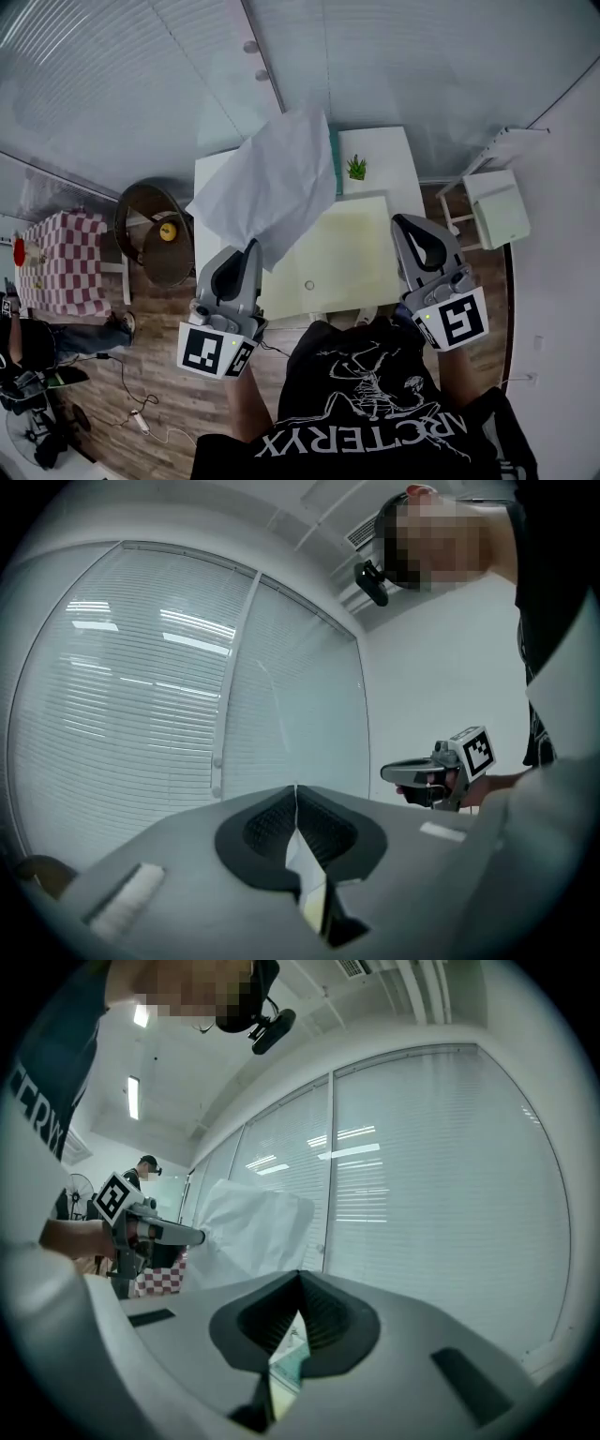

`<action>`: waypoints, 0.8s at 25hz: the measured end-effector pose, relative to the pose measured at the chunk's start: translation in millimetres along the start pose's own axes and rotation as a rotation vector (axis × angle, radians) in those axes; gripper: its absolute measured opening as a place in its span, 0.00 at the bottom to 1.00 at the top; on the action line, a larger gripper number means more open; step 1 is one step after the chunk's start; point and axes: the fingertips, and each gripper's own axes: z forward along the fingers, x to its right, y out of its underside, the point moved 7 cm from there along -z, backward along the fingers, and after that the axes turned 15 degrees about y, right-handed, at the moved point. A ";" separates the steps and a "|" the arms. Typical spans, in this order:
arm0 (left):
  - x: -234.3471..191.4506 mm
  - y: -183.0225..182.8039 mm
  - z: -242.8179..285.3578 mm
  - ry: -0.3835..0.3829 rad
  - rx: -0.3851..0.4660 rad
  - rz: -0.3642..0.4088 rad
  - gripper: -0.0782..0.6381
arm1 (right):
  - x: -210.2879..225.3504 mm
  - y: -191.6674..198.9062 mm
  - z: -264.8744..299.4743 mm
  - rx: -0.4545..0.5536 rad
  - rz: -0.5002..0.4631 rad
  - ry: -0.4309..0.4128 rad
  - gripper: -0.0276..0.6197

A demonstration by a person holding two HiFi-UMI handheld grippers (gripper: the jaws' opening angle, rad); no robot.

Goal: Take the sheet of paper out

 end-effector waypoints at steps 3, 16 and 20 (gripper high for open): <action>-0.7 -6.0 -2.9 -0.014 0.014 0.018 0.12 | -1.4 -0.8 0.7 -0.005 -0.006 0.004 0.06; -5.9 -9.5 -7.4 -0.059 0.032 0.028 0.12 | -6.3 -3.3 0.8 -0.015 -0.017 -0.002 0.06; -5.8 -7.9 -8.5 -0.060 0.026 0.027 0.12 | -7.9 -1.3 -1.3 -0.016 -0.026 0.000 0.06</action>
